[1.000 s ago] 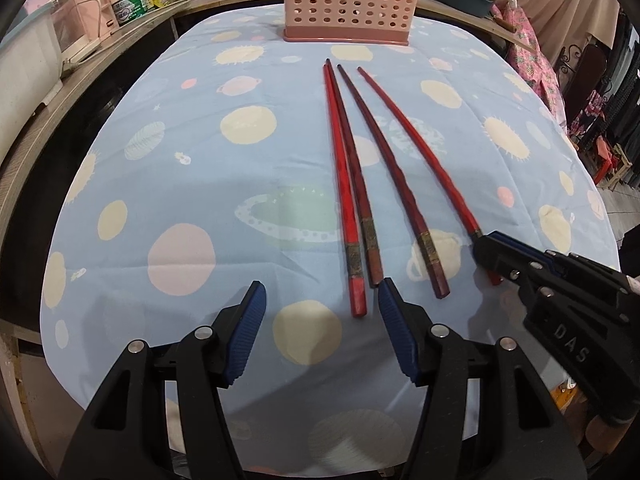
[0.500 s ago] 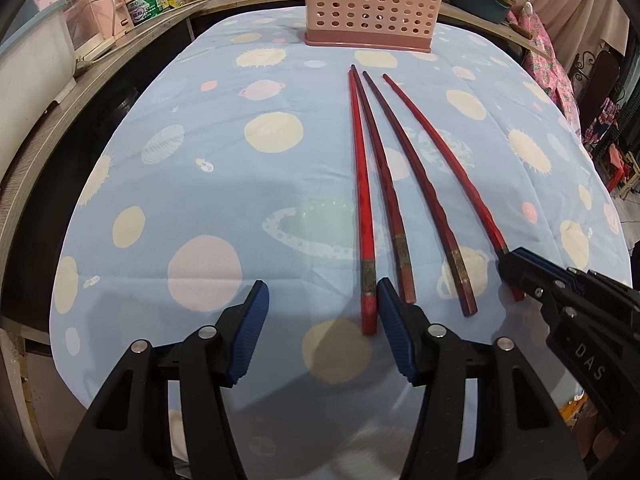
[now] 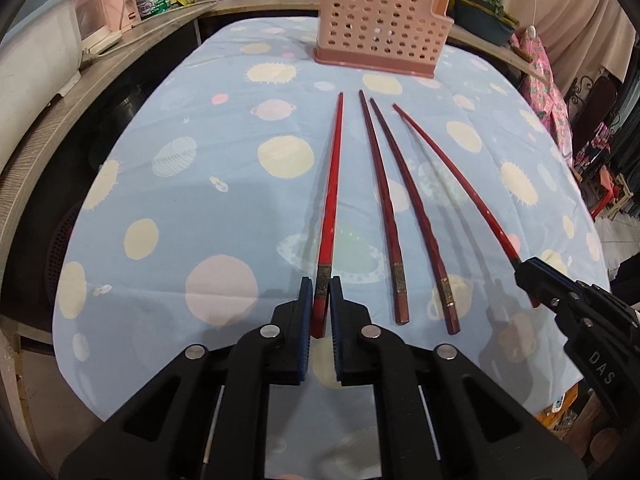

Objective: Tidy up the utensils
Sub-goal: 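Lift both red chopsticks and carry them over the pink basket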

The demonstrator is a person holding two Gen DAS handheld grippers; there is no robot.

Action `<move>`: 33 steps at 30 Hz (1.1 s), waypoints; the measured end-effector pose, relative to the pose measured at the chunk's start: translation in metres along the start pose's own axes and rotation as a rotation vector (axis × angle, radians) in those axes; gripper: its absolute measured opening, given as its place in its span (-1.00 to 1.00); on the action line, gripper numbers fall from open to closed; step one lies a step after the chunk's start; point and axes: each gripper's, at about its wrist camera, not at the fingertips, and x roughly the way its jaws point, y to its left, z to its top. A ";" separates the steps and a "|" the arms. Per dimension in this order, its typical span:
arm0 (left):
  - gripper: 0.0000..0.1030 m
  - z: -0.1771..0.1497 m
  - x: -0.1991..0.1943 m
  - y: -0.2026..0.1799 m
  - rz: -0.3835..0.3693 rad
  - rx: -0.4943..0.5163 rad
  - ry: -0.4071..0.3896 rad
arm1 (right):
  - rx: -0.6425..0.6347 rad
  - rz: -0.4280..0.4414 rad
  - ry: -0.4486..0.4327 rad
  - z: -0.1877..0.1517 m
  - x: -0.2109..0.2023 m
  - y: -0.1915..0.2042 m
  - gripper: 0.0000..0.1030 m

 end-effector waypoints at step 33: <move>-0.86 0.212 -0.154 0.001 -0.090 -0.073 -0.439 | 0.083 0.073 -0.467 0.202 -0.130 -0.029 -0.86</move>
